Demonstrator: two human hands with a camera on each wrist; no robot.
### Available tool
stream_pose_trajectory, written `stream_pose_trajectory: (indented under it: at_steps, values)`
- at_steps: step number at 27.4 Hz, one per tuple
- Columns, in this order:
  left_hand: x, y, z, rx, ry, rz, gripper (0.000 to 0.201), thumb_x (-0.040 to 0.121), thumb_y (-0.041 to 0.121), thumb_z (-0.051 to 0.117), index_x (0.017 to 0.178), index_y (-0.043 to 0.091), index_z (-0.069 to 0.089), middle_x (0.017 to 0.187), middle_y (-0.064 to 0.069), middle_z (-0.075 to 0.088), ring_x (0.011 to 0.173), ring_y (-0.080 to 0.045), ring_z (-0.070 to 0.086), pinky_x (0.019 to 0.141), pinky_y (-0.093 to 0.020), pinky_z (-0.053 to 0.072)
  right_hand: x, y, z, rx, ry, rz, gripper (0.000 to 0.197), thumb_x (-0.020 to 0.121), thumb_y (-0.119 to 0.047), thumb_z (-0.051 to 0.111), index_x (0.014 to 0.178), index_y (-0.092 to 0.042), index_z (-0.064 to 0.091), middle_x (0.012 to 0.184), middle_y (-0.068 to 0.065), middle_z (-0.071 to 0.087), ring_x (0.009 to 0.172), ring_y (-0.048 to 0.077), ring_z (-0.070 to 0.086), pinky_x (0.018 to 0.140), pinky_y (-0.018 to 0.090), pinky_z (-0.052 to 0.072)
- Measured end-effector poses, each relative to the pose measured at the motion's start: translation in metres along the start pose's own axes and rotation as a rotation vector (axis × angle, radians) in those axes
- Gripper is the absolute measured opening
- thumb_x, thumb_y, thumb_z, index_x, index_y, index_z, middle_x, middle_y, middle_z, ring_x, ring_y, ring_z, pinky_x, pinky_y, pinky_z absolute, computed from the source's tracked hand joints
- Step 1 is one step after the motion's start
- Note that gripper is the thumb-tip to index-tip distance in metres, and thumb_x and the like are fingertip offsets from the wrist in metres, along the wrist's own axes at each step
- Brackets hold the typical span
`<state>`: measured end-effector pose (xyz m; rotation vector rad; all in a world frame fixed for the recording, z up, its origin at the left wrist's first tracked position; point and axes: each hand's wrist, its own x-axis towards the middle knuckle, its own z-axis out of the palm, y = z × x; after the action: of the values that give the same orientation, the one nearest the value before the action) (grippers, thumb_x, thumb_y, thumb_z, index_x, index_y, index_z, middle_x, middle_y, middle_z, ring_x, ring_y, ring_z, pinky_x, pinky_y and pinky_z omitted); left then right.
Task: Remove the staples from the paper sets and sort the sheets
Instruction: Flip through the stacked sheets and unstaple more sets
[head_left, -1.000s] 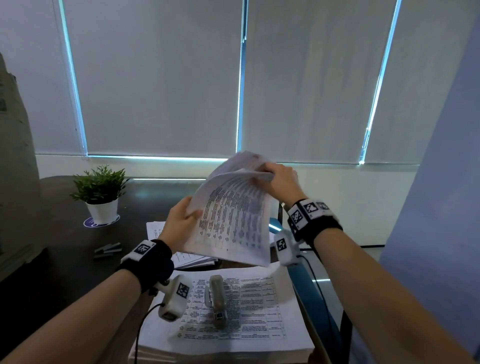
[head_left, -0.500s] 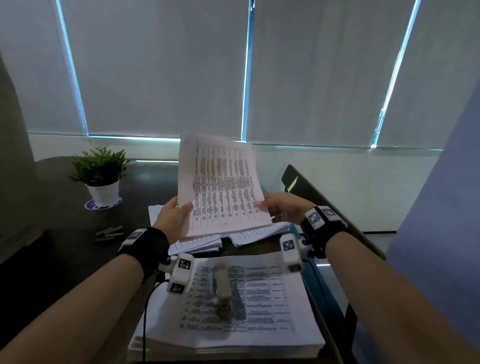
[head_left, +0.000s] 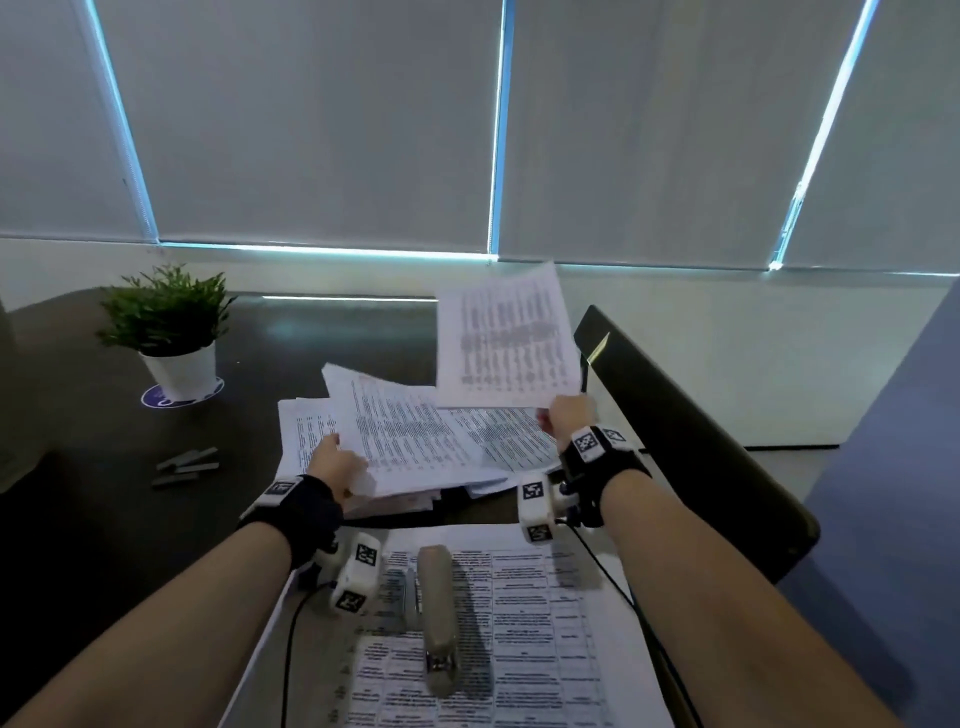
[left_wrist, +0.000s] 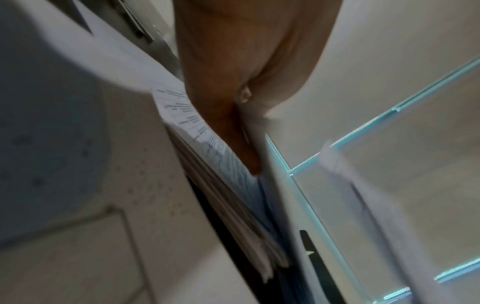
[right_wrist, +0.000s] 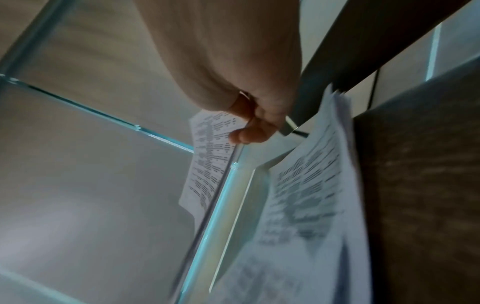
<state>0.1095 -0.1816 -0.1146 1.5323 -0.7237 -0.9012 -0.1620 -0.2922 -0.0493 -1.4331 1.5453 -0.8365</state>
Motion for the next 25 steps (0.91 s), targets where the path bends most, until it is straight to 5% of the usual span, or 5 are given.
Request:
stream_pose_trajectory:
  at_steps: [5,10,14,21,25]
  values:
    - [-0.007,0.022,-0.025,0.236,0.398,0.237,0.041,0.088,-0.002,0.045,0.126,0.009,0.053,0.117,-0.016,0.062,0.102,-0.034,0.058,0.087,-0.039,0.047,0.058,0.066,-0.011,-0.812,-0.042,0.075,0.04,0.08,-0.033,0.067,0.114,-0.013,0.063,0.121,0.006,0.063,0.112,0.024,0.061,0.088,0.029,0.048]
    - [-0.062,0.07,-0.018,0.446,0.37,0.571,0.044,0.096,-0.002,0.036,0.128,0.023,0.054,0.094,-0.008,0.057,0.08,-0.022,0.055,0.068,-0.028,0.043,0.008,0.023,-0.01,-0.515,0.159,-0.066,0.054,0.091,-0.02,0.058,0.141,-0.007,0.044,0.141,0.016,0.048,0.128,0.033,0.049,0.096,0.034,0.049]
    - [-0.09,0.085,-0.011,0.45,0.243,0.691,0.047,0.095,-0.004,0.034,0.124,0.025,0.056,0.095,-0.006,0.059,0.081,-0.025,0.059,0.065,-0.028,0.046,-0.06,-0.054,-0.008,-0.138,0.167,-0.756,0.079,0.093,-0.02,0.066,0.156,-0.019,0.019,0.155,0.013,0.029,0.132,0.025,0.042,0.107,0.041,0.038]
    - [-0.139,0.101,-0.01,0.34,0.066,0.788,0.046,0.095,0.002,0.045,0.128,0.033,0.051,0.1,-0.005,0.065,0.085,-0.024,0.065,0.075,-0.039,0.058,-0.123,-0.094,-0.025,0.099,0.37,-1.168,0.049,0.09,-0.011,0.07,0.135,-0.006,0.054,0.135,0.013,0.054,0.126,0.026,0.051,0.107,0.046,0.043]
    - [-0.157,0.106,-0.009,0.221,0.026,0.727,0.048,0.094,-0.002,0.045,0.126,0.033,0.049,0.09,0.011,0.055,0.081,-0.003,0.054,0.069,-0.019,0.046,-0.143,-0.098,-0.036,0.089,0.388,-1.215,0.042,0.094,-0.011,0.064,0.135,-0.006,0.054,0.135,0.013,0.055,0.127,0.028,0.052,0.105,0.051,0.046]
